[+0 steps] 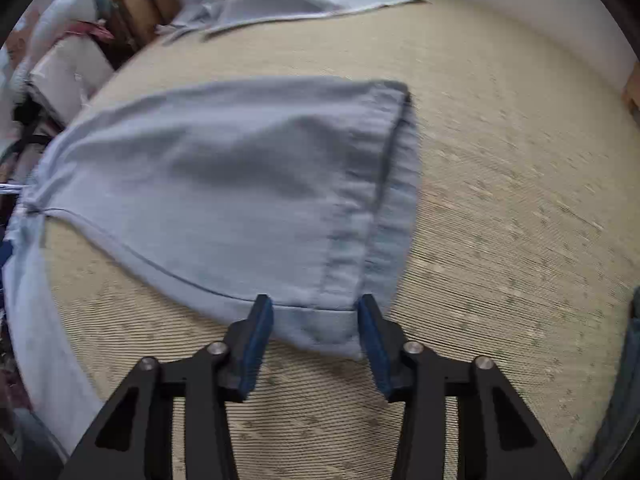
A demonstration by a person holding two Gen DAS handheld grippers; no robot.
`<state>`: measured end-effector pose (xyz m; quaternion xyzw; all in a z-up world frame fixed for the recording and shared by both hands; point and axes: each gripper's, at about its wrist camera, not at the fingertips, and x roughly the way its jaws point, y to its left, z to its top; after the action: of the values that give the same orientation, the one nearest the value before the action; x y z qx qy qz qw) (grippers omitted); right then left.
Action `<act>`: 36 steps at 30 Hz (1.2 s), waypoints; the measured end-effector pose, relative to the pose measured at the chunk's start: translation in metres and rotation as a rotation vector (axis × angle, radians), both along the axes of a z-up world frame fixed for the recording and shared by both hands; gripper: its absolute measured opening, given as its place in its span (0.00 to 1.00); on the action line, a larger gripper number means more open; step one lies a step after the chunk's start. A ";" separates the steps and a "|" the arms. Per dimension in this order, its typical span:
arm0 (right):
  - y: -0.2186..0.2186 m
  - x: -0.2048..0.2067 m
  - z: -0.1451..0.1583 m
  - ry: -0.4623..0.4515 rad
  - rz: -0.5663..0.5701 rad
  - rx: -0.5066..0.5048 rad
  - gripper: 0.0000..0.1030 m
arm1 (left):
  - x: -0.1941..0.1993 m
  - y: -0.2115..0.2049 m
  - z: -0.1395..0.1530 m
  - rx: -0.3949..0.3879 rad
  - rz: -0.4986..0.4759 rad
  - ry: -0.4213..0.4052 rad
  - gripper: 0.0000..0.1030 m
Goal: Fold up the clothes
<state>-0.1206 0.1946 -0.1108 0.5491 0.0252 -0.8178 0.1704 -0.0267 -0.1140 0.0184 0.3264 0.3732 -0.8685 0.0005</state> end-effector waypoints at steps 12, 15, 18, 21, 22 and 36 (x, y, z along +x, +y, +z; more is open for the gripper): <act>0.044 -0.018 0.005 -0.126 -0.013 -0.201 0.35 | -0.001 0.001 -0.004 -0.017 0.001 -0.021 0.83; 0.053 -0.017 0.017 -0.125 0.011 -0.290 0.33 | -0.002 0.003 -0.004 -0.022 -0.005 -0.022 0.83; 0.059 -0.014 0.023 -0.157 0.043 -0.346 0.33 | -0.003 0.006 -0.003 -0.028 -0.010 -0.023 0.83; 0.058 -0.031 0.009 -0.206 0.057 -0.284 0.33 | -0.004 0.008 -0.004 -0.029 -0.013 -0.025 0.83; 0.061 -0.031 0.007 -0.219 0.060 -0.270 0.32 | -0.004 0.008 -0.004 -0.026 -0.013 -0.026 0.83; 0.068 -0.034 -0.014 -0.079 0.049 -0.160 0.06 | -0.006 0.013 -0.007 -0.027 -0.029 -0.039 0.83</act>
<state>-0.1546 0.2630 -0.1252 0.5648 -0.0339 -0.7904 0.2345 -0.0327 -0.1008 0.0118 0.3485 0.3565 -0.8669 -0.0004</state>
